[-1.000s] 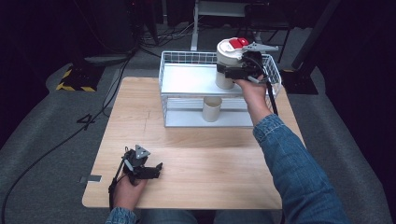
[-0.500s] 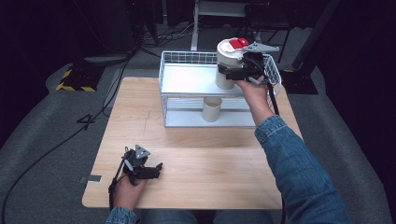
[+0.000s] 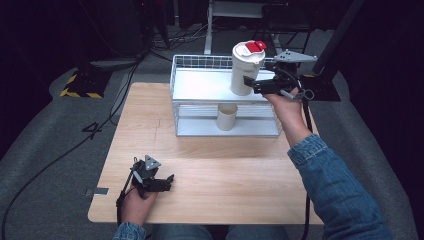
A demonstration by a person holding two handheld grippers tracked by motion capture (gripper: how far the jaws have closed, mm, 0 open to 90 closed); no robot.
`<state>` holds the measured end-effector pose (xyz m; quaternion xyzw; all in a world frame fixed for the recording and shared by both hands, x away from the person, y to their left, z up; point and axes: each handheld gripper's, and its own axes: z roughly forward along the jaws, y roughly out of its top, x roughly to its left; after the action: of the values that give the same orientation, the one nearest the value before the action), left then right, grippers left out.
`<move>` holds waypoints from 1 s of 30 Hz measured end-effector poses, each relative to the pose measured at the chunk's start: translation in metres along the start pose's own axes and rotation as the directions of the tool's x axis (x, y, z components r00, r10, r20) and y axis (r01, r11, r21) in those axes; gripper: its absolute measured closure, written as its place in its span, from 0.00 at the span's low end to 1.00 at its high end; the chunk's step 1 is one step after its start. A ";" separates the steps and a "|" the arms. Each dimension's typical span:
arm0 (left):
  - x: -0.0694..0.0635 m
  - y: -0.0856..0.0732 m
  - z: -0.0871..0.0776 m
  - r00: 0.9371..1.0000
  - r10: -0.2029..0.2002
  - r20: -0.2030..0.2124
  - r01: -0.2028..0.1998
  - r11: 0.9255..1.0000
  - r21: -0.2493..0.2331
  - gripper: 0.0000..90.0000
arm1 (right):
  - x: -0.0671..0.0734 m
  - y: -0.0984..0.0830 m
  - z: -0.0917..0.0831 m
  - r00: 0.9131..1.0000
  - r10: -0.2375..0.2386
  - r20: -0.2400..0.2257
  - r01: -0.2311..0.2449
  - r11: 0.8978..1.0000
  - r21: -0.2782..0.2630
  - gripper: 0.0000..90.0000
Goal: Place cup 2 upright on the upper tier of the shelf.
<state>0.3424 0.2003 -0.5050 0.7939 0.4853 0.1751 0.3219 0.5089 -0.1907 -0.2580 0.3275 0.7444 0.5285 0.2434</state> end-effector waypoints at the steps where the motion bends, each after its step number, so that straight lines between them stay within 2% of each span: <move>1: 0.000 0.000 0.000 1.000 0.000 0.000 0.000 1.000 0.000 0.11 | 0.000 -0.001 -0.004 1.000 -0.001 -0.005 0.001 1.000 -0.001 0.01; 6: 0.000 0.000 0.000 1.000 0.000 -0.001 0.000 1.000 0.001 0.10 | 0.002 -0.006 -0.023 0.999 -0.004 -0.032 0.004 1.000 -0.002 0.01; 11: 0.000 0.000 0.000 1.000 0.001 -0.001 -0.001 1.000 0.001 0.11 | 0.006 -0.013 -0.041 0.999 -0.031 -0.032 0.031 0.999 0.008 0.01; 19: 0.000 0.001 0.001 1.000 0.003 -0.003 -0.003 1.000 -0.001 0.10 | 0.006 -0.026 -0.074 0.998 -0.037 -0.040 0.038 0.999 0.014 0.02; 22: 0.000 0.001 0.001 1.000 0.003 -0.003 -0.003 1.000 -0.001 0.10 | 0.005 -0.032 -0.081 0.998 -0.025 -0.058 0.026 0.999 0.019 0.02; 30: 0.000 0.001 0.001 1.000 0.002 -0.004 -0.002 1.000 -0.001 0.10 | 0.004 -0.049 -0.100 0.999 -0.025 -0.047 0.026 0.999 0.032 0.03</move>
<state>0.3435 0.1997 -0.5050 0.7940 0.4848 0.1772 0.3212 0.4241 -0.2612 -0.2724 0.3095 0.7624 0.5207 0.2276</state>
